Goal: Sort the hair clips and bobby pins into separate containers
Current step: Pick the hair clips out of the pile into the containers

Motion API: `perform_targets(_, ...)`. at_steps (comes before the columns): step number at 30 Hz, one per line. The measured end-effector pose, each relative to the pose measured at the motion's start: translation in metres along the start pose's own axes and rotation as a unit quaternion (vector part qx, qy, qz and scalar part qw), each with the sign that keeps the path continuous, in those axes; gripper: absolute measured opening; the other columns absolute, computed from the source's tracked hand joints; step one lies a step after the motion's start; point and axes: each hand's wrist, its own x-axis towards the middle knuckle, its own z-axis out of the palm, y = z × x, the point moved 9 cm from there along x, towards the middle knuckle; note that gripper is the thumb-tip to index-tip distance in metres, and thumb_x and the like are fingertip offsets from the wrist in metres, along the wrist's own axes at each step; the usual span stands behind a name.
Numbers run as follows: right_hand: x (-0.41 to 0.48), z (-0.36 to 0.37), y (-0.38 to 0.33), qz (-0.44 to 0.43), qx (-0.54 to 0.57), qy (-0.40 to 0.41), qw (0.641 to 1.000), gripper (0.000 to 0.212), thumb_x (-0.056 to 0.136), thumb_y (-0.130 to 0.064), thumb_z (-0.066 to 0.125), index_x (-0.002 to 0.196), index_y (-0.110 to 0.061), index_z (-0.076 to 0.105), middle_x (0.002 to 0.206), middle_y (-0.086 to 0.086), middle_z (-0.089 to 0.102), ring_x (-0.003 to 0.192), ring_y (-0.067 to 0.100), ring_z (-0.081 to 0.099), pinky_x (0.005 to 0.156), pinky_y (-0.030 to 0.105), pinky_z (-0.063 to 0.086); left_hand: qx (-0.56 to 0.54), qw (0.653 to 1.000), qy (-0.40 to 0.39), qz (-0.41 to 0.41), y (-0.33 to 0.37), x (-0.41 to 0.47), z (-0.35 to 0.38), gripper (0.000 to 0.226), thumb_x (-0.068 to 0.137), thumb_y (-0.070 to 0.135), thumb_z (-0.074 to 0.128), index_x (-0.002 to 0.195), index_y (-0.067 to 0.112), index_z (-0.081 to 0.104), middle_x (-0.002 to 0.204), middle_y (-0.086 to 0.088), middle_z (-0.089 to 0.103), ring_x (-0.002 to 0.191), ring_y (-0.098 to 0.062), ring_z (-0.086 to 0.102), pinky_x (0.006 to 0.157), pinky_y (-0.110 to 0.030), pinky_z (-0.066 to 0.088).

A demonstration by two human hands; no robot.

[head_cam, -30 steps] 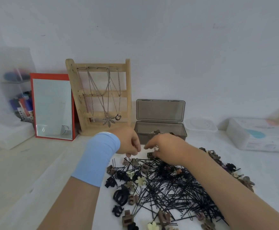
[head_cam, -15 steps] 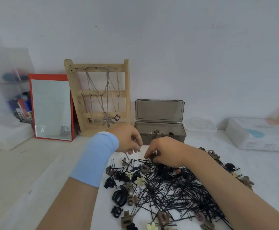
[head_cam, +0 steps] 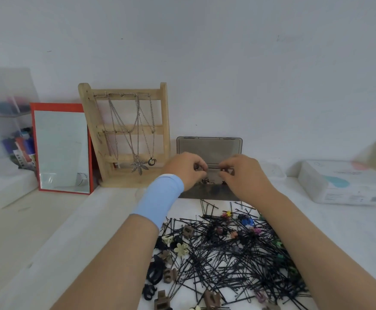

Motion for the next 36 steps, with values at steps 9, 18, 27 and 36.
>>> perform_targets(9, -0.004, 0.007, -0.014, -0.023, 0.053, -0.062, 0.996, 0.021, 0.090, -0.018, 0.068, 0.104, -0.031, 0.076, 0.095, -0.020, 0.070, 0.074, -0.005, 0.058, 0.072, 0.012, 0.043, -0.004, 1.000, 0.002, 0.029, -0.012, -0.014, -0.013, 0.018, 0.093, 0.029, 0.063, 0.108, 0.036, 0.069, 0.104, 0.028, 0.062, 0.091, 0.007, 0.054, 0.086, -0.014, 0.035)
perform_targets(18, -0.058, 0.059, -0.093, -0.158, 0.109, -0.361, 0.912, 0.025, 0.082, -0.023, 0.078, 0.104, -0.034, 0.076, 0.067, -0.039, 0.061, 0.058, -0.012, 0.057, 0.056, 0.002, 0.039, 0.093, 0.973, -0.205, -0.047, -0.050, -0.077, -0.011, 0.017, 0.085, 0.024, 0.071, 0.080, 0.041, 0.070, 0.070, 0.022, 0.069, 0.057, 0.007, 0.063, 0.056, -0.016, 0.045)
perform_targets(27, -0.061, 0.076, -0.076, -0.139, -0.004, -0.374, 0.917, 0.031, 0.081, -0.029, 0.079, 0.111, -0.036, 0.073, 0.095, -0.020, 0.061, 0.079, -0.005, 0.053, 0.066, 0.011, 0.037, 0.137, 0.945, -0.258, -0.149, -0.070, -0.088, 0.000, 0.011, 0.078, 0.025, 0.081, 0.088, 0.027, 0.077, 0.065, 0.013, 0.071, 0.051, -0.002, 0.067, 0.053, -0.018, 0.050)
perform_targets(36, -0.051, 0.055, -0.080, -0.114, 0.109, -0.331, 0.930, 0.029, 0.083, -0.033, 0.073, 0.108, -0.047, 0.066, 0.092, -0.018, 0.065, 0.070, -0.003, 0.059, 0.060, 0.009, 0.042, 0.064, 0.969, -0.203, -0.121, -0.065, -0.084, -0.029, 0.011, 0.084, 0.028, 0.073, 0.091, 0.026, 0.065, 0.073, 0.007, 0.075, 0.060, -0.005, 0.070, 0.055, -0.022, 0.052)
